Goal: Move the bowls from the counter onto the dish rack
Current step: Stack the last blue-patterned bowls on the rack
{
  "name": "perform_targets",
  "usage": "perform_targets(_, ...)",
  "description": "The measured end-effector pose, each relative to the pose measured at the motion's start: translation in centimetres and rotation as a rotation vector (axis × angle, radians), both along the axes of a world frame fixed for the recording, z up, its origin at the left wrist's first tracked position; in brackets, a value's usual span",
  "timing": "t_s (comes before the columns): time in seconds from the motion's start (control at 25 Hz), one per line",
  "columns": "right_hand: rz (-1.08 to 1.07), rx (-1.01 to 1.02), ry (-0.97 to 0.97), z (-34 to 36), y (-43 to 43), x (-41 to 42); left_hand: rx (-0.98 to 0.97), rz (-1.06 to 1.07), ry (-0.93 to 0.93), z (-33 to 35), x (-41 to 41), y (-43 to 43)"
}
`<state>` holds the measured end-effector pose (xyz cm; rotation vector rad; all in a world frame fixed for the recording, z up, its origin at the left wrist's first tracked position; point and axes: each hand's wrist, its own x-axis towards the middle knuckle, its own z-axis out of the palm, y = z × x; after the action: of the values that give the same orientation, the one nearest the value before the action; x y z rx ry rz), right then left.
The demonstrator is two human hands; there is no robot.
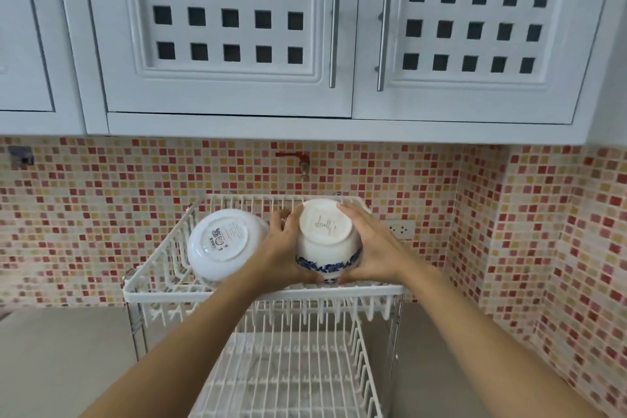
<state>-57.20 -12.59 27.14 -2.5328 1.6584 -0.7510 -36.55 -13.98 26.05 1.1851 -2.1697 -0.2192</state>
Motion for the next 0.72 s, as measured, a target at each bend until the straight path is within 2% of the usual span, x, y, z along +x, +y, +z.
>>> perform_targets(0.36,-0.037,-0.019,0.117,-0.3,-0.1,0.5,-0.051,0.006,-0.099,-0.7,0.0,-0.5)
perform_targets(0.72,-0.025,-0.051,0.135,-0.1,0.5,0.6,-0.076,0.058,-0.166,-1.3,-0.1,-1.5)
